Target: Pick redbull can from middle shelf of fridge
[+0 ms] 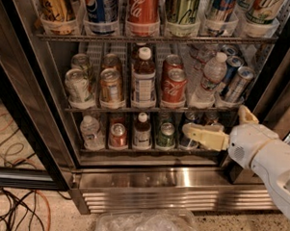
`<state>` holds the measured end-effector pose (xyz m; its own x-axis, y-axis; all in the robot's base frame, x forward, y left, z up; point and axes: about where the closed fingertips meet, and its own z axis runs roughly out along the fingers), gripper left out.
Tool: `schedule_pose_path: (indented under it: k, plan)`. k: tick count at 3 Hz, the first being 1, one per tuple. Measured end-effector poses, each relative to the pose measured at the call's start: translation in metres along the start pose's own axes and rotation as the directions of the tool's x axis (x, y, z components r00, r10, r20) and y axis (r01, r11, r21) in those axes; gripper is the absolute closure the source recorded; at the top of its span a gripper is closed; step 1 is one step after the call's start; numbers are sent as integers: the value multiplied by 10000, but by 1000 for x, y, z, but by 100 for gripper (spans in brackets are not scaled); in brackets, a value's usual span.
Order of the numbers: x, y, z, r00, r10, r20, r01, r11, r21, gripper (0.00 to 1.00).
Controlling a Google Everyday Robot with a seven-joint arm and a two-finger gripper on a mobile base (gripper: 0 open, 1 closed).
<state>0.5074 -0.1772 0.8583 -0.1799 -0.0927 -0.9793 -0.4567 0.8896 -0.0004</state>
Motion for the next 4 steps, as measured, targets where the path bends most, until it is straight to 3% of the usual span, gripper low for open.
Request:
schedule_pose_path:
  k: [1,3,4]
  plan:
    - [15,-23,-8,9989,343,308,-366,9965,751,0]
    - [15,-26,-2,9982,402,438,-441,9948,917,0]
    - [14,-37,5,9965,248,795,-359,9893,1413,0]
